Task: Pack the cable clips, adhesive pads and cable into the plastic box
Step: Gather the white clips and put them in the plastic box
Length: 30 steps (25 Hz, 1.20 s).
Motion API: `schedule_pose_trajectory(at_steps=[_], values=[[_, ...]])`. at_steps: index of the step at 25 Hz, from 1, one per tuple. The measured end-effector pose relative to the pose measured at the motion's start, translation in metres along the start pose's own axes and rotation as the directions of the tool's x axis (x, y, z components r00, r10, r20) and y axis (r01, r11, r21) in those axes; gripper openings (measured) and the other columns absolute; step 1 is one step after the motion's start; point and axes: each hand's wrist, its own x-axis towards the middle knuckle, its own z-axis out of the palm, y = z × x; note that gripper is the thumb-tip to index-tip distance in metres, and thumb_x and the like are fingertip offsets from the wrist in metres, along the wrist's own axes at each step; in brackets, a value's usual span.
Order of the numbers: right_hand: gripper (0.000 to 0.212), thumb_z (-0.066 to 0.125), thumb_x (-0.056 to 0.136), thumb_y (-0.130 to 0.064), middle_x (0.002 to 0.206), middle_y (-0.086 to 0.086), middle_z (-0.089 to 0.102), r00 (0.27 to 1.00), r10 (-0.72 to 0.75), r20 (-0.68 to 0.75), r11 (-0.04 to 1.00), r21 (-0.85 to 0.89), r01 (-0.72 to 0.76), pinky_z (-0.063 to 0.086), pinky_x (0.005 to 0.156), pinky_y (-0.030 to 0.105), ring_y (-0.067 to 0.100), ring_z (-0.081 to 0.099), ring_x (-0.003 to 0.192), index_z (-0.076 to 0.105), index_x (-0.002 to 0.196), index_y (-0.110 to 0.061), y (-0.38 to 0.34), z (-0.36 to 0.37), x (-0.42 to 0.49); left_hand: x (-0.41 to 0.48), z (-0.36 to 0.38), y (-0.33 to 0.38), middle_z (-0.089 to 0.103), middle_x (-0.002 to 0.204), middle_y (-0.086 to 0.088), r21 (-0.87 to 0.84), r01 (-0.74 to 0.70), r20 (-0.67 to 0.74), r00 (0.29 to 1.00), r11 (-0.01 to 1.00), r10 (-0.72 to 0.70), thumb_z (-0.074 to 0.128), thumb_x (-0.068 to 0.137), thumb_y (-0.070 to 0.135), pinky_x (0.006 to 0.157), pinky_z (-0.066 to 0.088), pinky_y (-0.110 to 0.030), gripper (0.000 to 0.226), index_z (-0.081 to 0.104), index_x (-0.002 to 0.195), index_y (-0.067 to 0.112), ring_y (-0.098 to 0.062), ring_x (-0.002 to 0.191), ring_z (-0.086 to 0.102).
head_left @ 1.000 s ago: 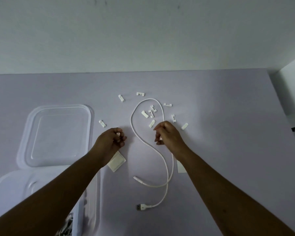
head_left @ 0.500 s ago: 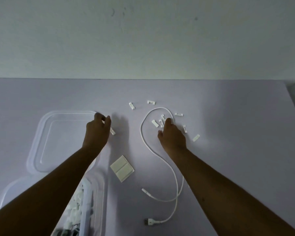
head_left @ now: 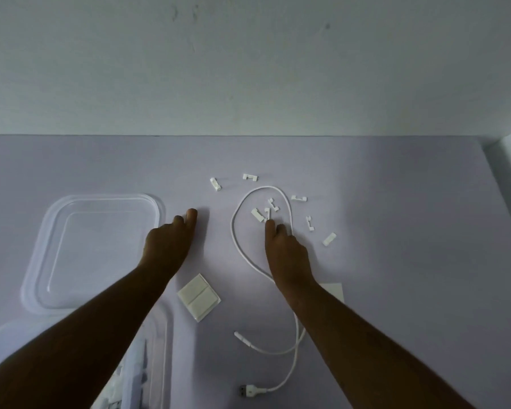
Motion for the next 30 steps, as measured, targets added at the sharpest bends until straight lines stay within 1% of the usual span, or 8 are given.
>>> schedule_pose_trajectory(at_steps=[2, 5, 8, 10, 13, 17, 22, 30], values=[[0.024, 0.061, 0.093, -0.019, 0.085, 0.007, 0.067, 0.983, 0.169, 0.072, 0.925, 0.331, -0.184, 0.052, 0.062, 0.021, 0.016, 0.067, 0.07, 0.06, 0.112, -0.005, 0.008, -0.002, 0.004, 0.001, -0.001, -0.005, 0.062, 0.095, -0.008, -0.092, -0.014, 0.0, 1.0, 0.996, 0.014, 0.048, 0.095, 0.017, 0.056, 0.049, -0.034, 0.048, 0.029, 0.138, 0.01, -0.023, 0.064, 0.059], [0.022, 0.042, 0.101, -0.01, 0.071, 0.002, 0.054, 0.821, 0.397, 0.411, 0.08, 0.875, -0.477, 0.042, 0.055, 0.021, 0.016, 0.05, 0.061, 0.063, 0.1, -0.005, 0.031, -0.003, 0.006, 0.003, -0.006, -0.004, 0.066, 0.091, -0.015, -0.505, 0.105, -0.05, 0.987, 0.856, -0.15, 0.038, 0.1, 0.014, 0.067, 0.056, -0.042, 0.033, 0.038, 0.133, 0.011, -0.03, 0.073, 0.065], [0.027, 0.044, 0.1, -0.015, 0.061, 0.004, 0.047, 0.73, 0.311, 0.608, -0.624, 0.71, -0.326, 0.041, 0.045, 0.021, 0.011, 0.041, 0.047, 0.063, 0.083, -0.007, 0.059, -0.023, 0.001, 0.008, -0.013, 0.008, 0.058, 0.072, -0.007, -0.964, 0.195, 0.144, 0.955, 0.183, -0.259, 0.035, 0.103, 0.017, 0.054, 0.045, -0.026, 0.028, 0.06, 0.116, 0.015, -0.019, 0.062, 0.053], [0.037, 0.044, 0.1, -0.029, 0.058, 0.004, 0.053, 0.704, 0.242, 0.667, -0.737, 0.599, -0.314, 0.042, 0.044, 0.02, 0.011, 0.044, 0.045, 0.058, 0.071, -0.01, 0.08, -0.032, 0.0, 0.01, -0.025, 0.021, 0.046, 0.061, 0.001, -0.831, 0.289, 0.37, 0.925, -0.476, -0.083, 0.035, 0.104, 0.03, 0.043, 0.035, -0.018, 0.033, 0.064, 0.098, 0.017, -0.01, 0.049, 0.04], [0.042, 0.045, 0.099, -0.037, 0.056, 0.002, 0.053, 0.633, 0.406, 0.659, -0.395, 0.751, -0.528, 0.037, 0.044, 0.021, 0.013, 0.046, 0.045, 0.05, 0.064, -0.015, 0.105, -0.039, 0.0, 0.014, -0.039, 0.042, 0.043, 0.054, 0.003, -0.44, 0.403, 0.392, 0.89, -0.802, 0.232, 0.033, 0.101, 0.043, 0.034, 0.028, -0.015, 0.044, 0.054, 0.074, 0.015, -0.006, 0.039, 0.034], [0.047, 0.036, 0.101, -0.041, 0.059, 0.003, 0.05, 0.794, 0.564, 0.228, 0.663, 0.448, -0.6, 0.029, 0.046, 0.022, 0.019, 0.048, 0.053, 0.052, 0.068, -0.011, 0.109, -0.03, -0.006, 0.031, -0.047, 0.062, 0.044, 0.062, -0.001, -0.739, 0.476, 0.46, 0.873, -0.476, 0.16, 0.038, 0.1, 0.041, 0.038, 0.026, -0.019, 0.042, 0.046, 0.067, 0.017, -0.01, 0.045, 0.036], [0.04, 0.036, 0.099, -0.044, 0.066, 0.003, 0.064, 0.928, 0.341, 0.149, 0.939, -0.106, -0.327, 0.032, 0.05, 0.021, 0.017, 0.061, 0.054, 0.059, 0.092, -0.012, 0.091, -0.019, -0.011, 0.049, -0.042, 0.078, 0.061, 0.078, -0.008, -0.495, -0.068, -0.083, 0.996, 0.866, 0.03, 0.036, 0.1, 0.043, 0.055, 0.042, -0.031, 0.032, 0.045, 0.112, 0.014, -0.027, 0.062, 0.059], [0.026, 0.069, 0.083, -0.032, 0.041, -0.002, 0.053, 0.996, 0.083, 0.038, 0.954, -0.293, -0.069, 0.028, 0.038, 0.014, 0.009, 0.049, 0.03, 0.063, 0.067, -0.013, 0.098, -0.008, -0.018, 0.045, -0.021, 0.08, 0.068, 0.085, -0.007, 0.161, -0.436, -0.377, 0.802, 0.886, 0.463, 0.055, 0.088, 0.048, 0.04, 0.041, -0.023, 0.033, 0.07, 0.105, 0.024, -0.022, 0.054, 0.06]])
